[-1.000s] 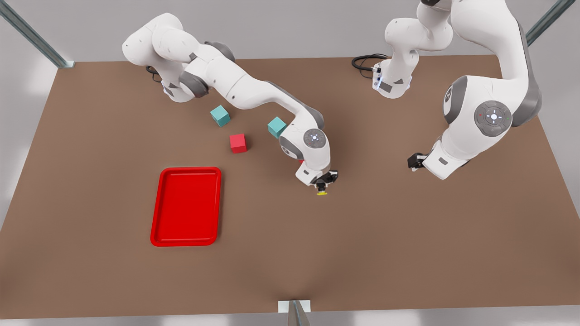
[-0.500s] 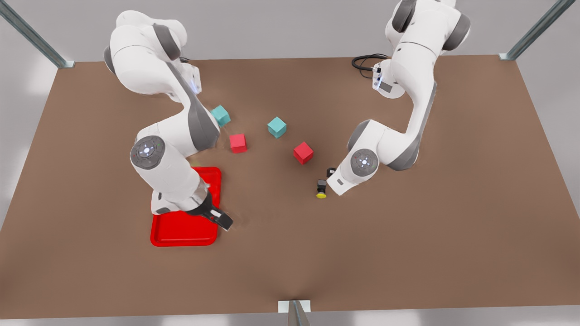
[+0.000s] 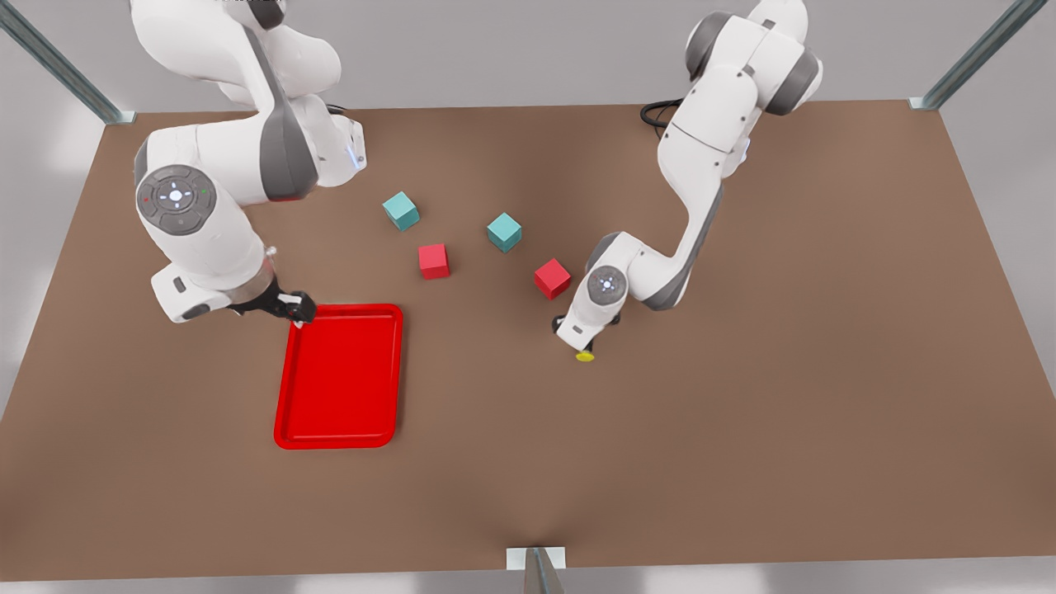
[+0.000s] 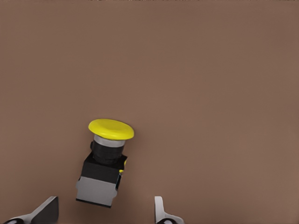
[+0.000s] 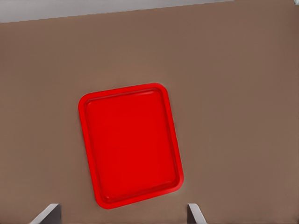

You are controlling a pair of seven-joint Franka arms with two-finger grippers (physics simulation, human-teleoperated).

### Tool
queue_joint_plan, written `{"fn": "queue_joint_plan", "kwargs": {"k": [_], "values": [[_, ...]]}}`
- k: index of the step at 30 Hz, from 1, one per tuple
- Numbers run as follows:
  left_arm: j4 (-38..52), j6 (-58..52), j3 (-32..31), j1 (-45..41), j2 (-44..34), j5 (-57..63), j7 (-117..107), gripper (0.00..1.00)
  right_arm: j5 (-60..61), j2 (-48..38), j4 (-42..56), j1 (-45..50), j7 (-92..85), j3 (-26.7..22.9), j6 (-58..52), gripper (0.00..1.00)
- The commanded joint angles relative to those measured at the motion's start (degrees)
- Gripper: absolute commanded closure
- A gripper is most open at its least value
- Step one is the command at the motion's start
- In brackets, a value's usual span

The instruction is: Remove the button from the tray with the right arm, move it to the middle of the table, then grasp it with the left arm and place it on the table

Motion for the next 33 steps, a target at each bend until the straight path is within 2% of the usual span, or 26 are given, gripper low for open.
{"fn": "queue_joint_plan", "kwargs": {"k": [1,4,13,20,21,22,23,27,29,33], "values": [[-0.2,7.0,0.0,0.0,0.6,2.5,-13.7,0.0,1.7,0.0,0.3,-0.2,-18.8,0.1,-1.7,0.0],[-0.1,7.3,0.0,0.3,1.0,7.4,-10.8,0.0,1.7,0.0,0.3,-0.1,-18.7,0.0,-1.8,0.0],[0.3,7.1,0.1,0.9,1.3,7.5,13.8,0.0,1.7,-0.1,0.3,-0.1,-18.7,0.0,-1.8,0.0],[0.4,7.1,0.1,0.9,3.1,7.4,15.9,0.0,1.7,-0.1,0.0,0.3,-18.6,0.1,-2.1,0.0],[0.4,7.2,0.1,0.9,3.1,7.4,15.9,0.02,1.7,-0.1,-0.1,0.4,-18.6,0.1,-2.1,0.0],[0.6,7.1,0.2,0.9,3.1,7.4,15.9,0.11,1.7,0.0,-0.2,0.5,-18.6,0.2,-2.1,0.0],[0.8,7.1,0.2,0.9,3.1,7.4,15.9,0.16,1.7,-0.1,-0.2,0.4,-18.6,0.2,-2.1,0.0],[1.2,6.8,0.3,0.8,3.0,7.4,16.0,0.19,1.7,0.0,-0.2,0.4,-18.6,0.2,-2.2,0.0],[1.2,6.8,0.4,0.8,3.0,7.4,15.9,0.4,1.7,-0.1,-0.2,0.4,-18.6,0.2,-2.2,0.0],[1.2,6.8,0.4,0.8,3.0,7.3,16.0,0.55,1.5,0.0,-0.1,0.1,-18.7,0.2,-2.3,0.0]]}}
